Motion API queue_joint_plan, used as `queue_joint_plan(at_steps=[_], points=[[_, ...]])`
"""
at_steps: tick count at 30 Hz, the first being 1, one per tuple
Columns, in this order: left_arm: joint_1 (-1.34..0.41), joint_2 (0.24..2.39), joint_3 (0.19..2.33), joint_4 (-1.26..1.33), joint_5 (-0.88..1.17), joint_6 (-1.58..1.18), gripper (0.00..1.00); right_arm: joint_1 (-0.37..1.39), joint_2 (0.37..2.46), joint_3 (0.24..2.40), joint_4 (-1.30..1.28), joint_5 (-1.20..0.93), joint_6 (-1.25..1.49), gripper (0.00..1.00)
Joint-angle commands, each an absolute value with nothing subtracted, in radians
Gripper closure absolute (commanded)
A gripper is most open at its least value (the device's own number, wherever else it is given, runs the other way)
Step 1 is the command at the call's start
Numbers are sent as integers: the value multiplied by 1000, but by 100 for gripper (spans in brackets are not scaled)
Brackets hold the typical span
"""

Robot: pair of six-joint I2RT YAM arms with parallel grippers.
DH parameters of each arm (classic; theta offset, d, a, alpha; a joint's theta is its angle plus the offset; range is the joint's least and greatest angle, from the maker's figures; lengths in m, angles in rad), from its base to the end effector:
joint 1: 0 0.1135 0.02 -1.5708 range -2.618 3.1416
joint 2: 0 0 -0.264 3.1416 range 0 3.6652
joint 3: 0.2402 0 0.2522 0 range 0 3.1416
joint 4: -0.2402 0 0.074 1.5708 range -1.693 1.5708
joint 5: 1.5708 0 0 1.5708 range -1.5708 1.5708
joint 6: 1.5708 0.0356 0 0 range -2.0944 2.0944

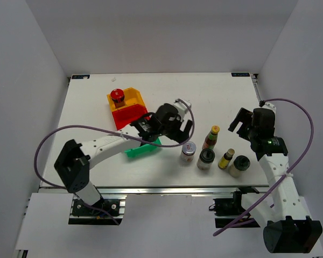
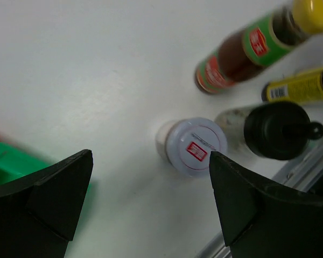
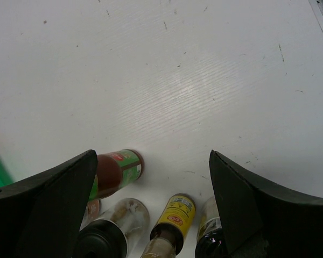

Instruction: Organize the condiment bottles

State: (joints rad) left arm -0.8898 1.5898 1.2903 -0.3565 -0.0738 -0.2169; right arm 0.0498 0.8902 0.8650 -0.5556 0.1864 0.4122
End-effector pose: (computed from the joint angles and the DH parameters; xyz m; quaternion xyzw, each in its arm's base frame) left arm 0.2309 -0.2808 0.2957 0.2806 0.8517 -0.2038 0.3929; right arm 0.1915 0.0029 0.3127 0.2014 0.8538 0.0286 0.4792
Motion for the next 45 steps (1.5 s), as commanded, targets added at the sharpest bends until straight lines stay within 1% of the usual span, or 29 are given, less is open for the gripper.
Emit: queue_joint_plan(at_steps=[1,4,8,13,21,22,26,27,29,30,32,36,37,39,41,42,43,44,45], points=[[-936,1604,1289,-331,-2,-184,2,46,880,885,-552,178,419,11],[-960,1638,1295,-328,-2,-190,2,46,888,877,-549,176,419,11],[-982,1658,1276,-285,121,-178,2,46,902,879,-548,178,416,11],[-996,1723,1315,-327,22,-187,2,46,900,873,-546,179,416,11],[-1035,1821,1377,-379,15,-184,2,46,893,864,-543,189,420,11],[-1037,1827,1379,-382,-23,-186,2,46,893,864,-542,189,422,11],[-1037,1841,1384,-388,-64,-202,2,46,891,861,-542,187,422,11],[-1038,1845,1387,-390,-75,-210,3,46,893,859,-541,187,422,11],[-1038,1851,1396,-393,-107,-218,9,46,888,856,-541,187,422,11],[-1039,1850,1396,-391,-113,-221,14,46,887,856,-540,187,422,11],[-1039,1848,1396,-380,-124,-221,20,46,885,854,-538,187,422,11],[-1039,1859,1407,-380,-126,-215,40,46,885,854,-540,190,420,11],[-1039,1861,1413,-385,-127,-213,50,46,885,853,-538,192,420,11],[-1039,1858,1424,-396,-138,-212,59,46,884,856,-538,192,420,11],[-1037,1839,1428,-393,-165,-209,62,46,881,856,-540,193,419,11],[-1037,1833,1437,-396,-225,-209,64,46,879,854,-540,195,419,11],[-1037,1826,1453,-423,-270,-207,69,46,877,853,-538,196,419,11],[-1037,1827,1475,-445,-323,-212,71,46,876,853,-537,196,420,11],[-1035,1830,1538,-472,-421,-215,72,46,874,851,-535,196,420,11]])
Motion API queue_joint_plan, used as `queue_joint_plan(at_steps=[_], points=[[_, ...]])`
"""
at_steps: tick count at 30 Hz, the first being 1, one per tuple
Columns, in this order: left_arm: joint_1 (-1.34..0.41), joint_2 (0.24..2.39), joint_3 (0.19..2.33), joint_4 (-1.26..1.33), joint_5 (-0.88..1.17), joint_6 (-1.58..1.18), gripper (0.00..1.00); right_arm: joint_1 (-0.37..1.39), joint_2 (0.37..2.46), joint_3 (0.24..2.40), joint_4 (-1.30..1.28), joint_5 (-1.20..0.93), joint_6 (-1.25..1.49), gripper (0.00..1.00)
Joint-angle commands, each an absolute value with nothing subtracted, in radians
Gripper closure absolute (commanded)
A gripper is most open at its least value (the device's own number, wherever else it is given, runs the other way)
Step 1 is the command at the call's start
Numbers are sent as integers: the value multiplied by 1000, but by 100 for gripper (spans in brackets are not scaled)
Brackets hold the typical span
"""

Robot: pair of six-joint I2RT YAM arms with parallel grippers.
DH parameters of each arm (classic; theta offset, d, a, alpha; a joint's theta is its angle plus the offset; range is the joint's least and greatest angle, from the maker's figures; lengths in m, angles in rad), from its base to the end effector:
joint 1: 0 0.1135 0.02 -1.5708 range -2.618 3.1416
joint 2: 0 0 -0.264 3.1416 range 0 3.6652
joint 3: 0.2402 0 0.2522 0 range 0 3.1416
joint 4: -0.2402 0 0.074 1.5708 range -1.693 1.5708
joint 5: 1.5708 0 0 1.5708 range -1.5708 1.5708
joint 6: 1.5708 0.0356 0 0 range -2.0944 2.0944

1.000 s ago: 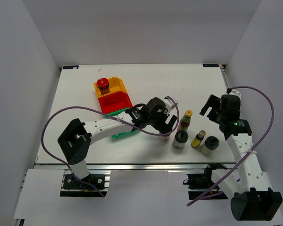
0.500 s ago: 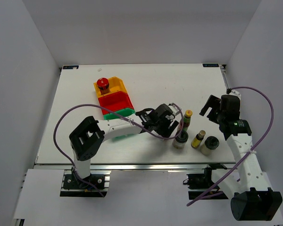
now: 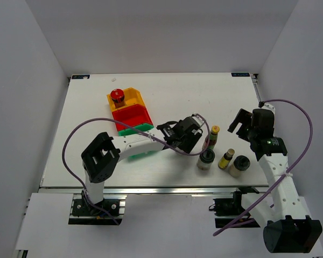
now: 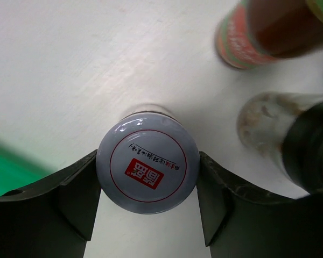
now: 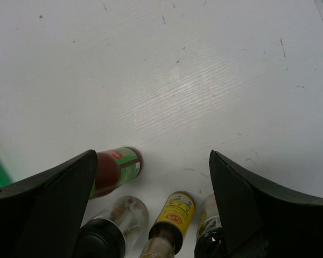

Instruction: Organize the condiment bottles

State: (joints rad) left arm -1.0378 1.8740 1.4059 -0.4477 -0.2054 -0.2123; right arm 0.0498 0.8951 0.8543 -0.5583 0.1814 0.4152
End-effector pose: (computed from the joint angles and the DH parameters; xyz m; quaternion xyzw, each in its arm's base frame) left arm 0.2150 -0.3501 0.2222 0.3476 0.8760 -0.1085 0.3163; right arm 0.1922 0.0031 0.3080 0.2016 0.8583 0.0292 0.4710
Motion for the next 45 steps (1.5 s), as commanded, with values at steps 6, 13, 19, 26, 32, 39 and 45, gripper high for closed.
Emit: queue_joint_plan(at_steps=[6,13,19,26,32,39,45], points=[[-906,1824,1689,-532,-483,-189,75,46,873,851,-534,207,420,11],[-631,1805,1766,-444,-387,-121,73,46,888,861,-529,224,419,11],[-482,1914,1963,-468,-376,-52,71,48,908,861,-528,248,419,11],[-374,2014,2025,-463,-330,-55,71,46,942,874,-543,282,419,11],[-359,2045,2013,-465,-344,-44,71,46,951,871,-543,290,420,11],[-339,2066,1947,-434,-405,-45,70,46,971,867,-545,281,417,11],[-339,2105,1934,-446,-382,-72,70,46,982,870,-543,284,416,11]])
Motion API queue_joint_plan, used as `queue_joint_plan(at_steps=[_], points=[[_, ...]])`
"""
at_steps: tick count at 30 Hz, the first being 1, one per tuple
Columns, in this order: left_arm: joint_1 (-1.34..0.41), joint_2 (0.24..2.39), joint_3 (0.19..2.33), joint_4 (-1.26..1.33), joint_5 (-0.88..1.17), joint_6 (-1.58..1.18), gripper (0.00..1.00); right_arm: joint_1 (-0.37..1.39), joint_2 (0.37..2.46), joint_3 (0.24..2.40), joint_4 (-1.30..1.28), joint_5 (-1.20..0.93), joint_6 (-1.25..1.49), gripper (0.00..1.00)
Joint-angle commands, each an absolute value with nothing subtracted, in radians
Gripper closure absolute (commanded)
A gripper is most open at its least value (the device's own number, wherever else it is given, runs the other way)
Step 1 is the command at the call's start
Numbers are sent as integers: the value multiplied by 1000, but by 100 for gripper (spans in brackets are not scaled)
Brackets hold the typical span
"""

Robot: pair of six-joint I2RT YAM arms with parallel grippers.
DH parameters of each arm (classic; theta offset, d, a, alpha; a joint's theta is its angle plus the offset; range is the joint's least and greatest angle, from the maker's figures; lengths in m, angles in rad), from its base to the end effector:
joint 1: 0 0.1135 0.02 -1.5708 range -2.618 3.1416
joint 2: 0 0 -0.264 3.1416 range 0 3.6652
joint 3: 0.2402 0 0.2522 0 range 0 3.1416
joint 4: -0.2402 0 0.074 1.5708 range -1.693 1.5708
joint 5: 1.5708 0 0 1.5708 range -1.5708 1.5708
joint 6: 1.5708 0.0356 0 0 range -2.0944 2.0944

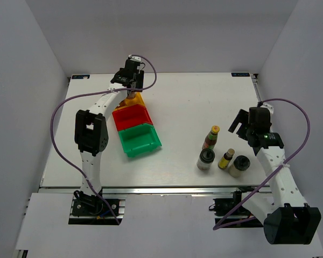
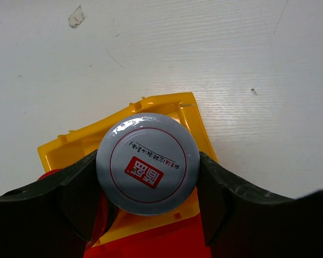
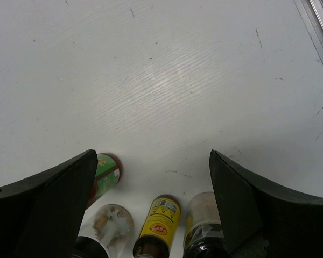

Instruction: Organize the condiment bottles

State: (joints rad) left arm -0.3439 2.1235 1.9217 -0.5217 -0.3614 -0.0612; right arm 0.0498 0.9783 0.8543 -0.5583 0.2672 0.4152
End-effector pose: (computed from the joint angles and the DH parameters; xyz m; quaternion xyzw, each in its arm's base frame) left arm 0.4665 -0.1537 0.2768 0.0532 0.8982 0.0791 0.4291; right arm 0.2074 0.0009 0.2934 0.2189 0.8696 -0.0189 0.4422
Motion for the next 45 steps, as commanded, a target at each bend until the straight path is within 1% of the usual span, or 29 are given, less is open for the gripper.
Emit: queue_joint_plan(at_steps=[1,4,11,12,19,21,24,25,26,27,29,36,45], points=[[-339,2111,1931,-445,-379,-83,70,46,985,871,-543,285,416,11],[-337,2115,1910,-443,-400,-103,70,46,991,868,-542,287,416,11],[-336,2131,1881,-462,-452,-173,64,46,1022,871,-548,298,417,11],[-334,2135,1888,-463,-454,-178,62,46,1029,871,-549,298,417,11],[-334,2174,1916,-512,-459,-247,59,46,1046,877,-555,301,417,11],[-334,2181,1919,-525,-465,-258,55,46,1046,876,-557,301,417,11],[-334,2180,1924,-544,-483,-276,42,46,1048,877,-561,301,417,11],[-334,2172,1925,-548,-485,-281,34,46,1046,877,-561,301,419,11],[-334,2169,1925,-548,-489,-279,30,46,1046,879,-561,301,419,11],[-334,2157,1925,-549,-489,-279,22,46,1046,880,-563,301,419,11],[-334,2146,1933,-555,-491,-278,15,46,1046,881,-565,299,419,11],[-336,2071,1962,-548,-407,-250,2,46,1042,903,-580,287,416,11],[-360,1913,1974,-571,-304,-232,2,46,982,949,-597,287,416,11]])
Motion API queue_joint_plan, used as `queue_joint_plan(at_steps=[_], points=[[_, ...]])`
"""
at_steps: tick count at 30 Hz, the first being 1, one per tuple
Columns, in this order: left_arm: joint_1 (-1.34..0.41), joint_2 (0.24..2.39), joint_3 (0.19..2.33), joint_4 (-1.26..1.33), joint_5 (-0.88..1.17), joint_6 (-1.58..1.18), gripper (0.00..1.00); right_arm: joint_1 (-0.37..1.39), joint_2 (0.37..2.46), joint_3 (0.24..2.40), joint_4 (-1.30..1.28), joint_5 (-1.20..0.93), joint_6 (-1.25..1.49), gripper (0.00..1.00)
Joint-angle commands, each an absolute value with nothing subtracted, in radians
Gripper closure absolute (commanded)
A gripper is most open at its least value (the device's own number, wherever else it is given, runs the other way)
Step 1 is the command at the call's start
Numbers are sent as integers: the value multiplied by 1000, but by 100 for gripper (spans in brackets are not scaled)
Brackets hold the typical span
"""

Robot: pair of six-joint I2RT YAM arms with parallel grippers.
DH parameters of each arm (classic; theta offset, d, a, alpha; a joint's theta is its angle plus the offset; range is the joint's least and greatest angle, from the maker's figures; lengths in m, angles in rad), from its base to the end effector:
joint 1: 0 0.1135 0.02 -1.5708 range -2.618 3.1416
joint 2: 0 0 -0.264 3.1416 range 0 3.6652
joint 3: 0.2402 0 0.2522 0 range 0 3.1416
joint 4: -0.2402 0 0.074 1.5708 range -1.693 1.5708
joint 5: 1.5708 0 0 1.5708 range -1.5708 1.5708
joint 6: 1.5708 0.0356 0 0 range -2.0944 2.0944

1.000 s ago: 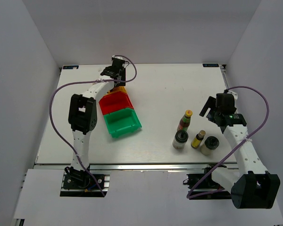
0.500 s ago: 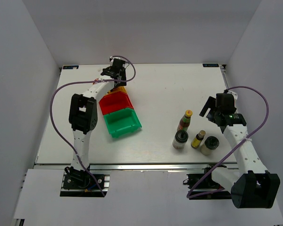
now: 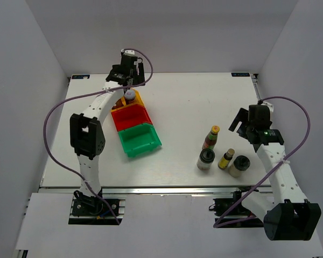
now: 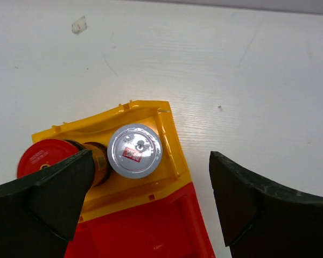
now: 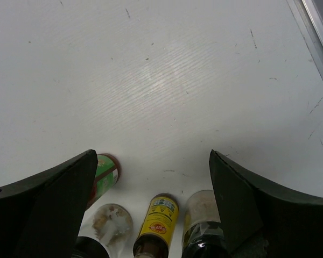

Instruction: Organize the condiment bottles

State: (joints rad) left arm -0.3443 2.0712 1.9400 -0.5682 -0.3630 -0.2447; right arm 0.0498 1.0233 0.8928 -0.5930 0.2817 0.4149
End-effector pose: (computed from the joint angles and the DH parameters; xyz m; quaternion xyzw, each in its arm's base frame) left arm 0.4556 -0.1499 0.3035 -0.0317 0.8944 0.0361 0.4447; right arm 0.2146 0.0008 0.2949 0.2206 0.8771 -0.0308 0.4255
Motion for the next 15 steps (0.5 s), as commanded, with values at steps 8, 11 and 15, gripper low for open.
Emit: queue_joint_plan(at_steps=[8,11,15], points=[[-665,1605,1477,-373,-123,-157,2,46,891,891,-572,330,453,11],[-774,1517,1303,-264,64,-144,2,46,888,891,-577,321,453,11],[-897,1491,1223,-206,147,-137,2,46,882,887,-577,307,451,11]])
